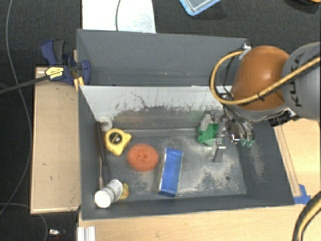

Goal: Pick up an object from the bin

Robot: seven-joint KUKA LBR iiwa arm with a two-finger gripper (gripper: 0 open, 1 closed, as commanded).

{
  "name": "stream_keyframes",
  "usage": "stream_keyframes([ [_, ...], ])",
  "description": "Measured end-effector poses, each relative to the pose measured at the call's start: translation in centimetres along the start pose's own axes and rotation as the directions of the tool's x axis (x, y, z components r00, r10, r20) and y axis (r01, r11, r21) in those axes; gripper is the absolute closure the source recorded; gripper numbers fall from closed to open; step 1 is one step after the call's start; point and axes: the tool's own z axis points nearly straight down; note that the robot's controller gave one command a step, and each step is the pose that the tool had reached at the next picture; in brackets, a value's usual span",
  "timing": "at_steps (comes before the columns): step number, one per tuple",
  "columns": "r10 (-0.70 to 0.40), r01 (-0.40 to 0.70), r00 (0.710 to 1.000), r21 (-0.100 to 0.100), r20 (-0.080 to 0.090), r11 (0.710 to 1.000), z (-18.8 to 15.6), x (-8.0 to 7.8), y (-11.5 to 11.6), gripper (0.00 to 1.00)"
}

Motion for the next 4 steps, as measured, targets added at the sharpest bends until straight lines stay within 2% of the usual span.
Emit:
stream_keyframes([
  [1, 0.0, 0.0, 1.0, 0.0, 0.008, 1.0, -0.4, -0.2, 0.0, 0.0],
  [2, 0.134, -0.134, 0.991, -0.002, 0.01, 0.991, 5.0, 0.3, 2.7, 0.0],
  [3, -0.058, 0.057, 0.998, 0.001, 0.013, 0.998, 7.8, 2.8, 7.2, 0.0],
  [4, 0.037, -0.037, 0.999, -0.001, 0.012, 0.999, 5.3, 2.3, 9.9, 0.0],
])
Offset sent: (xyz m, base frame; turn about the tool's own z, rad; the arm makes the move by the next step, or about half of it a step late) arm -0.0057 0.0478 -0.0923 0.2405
